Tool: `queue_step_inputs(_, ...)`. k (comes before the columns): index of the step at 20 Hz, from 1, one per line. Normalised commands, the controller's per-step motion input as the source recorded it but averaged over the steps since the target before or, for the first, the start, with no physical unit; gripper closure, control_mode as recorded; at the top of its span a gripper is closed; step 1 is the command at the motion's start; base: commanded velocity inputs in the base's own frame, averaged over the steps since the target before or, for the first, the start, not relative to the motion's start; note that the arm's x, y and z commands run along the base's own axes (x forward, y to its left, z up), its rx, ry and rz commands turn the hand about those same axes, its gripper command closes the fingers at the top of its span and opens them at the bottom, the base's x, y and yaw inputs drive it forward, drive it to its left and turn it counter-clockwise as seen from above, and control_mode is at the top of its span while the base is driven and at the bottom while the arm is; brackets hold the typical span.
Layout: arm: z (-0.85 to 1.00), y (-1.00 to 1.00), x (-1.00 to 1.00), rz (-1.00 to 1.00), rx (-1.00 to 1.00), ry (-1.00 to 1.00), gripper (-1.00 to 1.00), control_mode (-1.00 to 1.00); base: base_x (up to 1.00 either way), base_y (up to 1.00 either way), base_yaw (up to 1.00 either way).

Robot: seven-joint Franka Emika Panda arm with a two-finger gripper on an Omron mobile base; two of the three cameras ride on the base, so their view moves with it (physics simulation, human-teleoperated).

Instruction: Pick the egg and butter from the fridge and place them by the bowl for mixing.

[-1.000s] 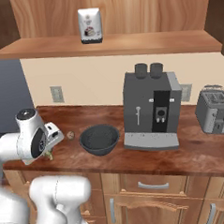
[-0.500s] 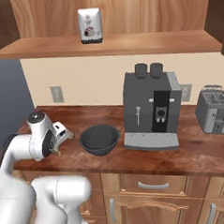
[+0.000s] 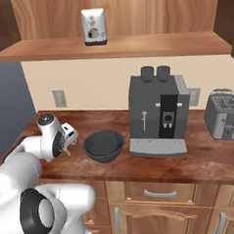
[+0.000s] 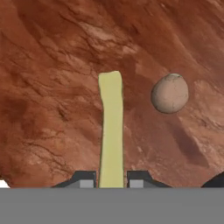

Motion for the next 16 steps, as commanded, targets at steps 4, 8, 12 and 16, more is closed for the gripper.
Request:
queue_step_inputs(4,-0.28,0.00,0.31,0.01,-0.04,0.00,-1.00,-1.00,0.00,0.00,0.00)
queue_step_inputs(8,-0.01,0.00,0.00,0.00,0.00,-0.01,-1.00,-1.00,0.00,0.00,0.00)
queue_step_inputs(12,0.08,0.00,-0.10,0.00,0.00,0.00,-1.00,-1.00,0.00,0.00,0.00)
queue_step_inputs(16,0.71,0.00,-0.73,0.00,0.00,0.00,-1.00,-1.00,0.00,0.00,0.00)
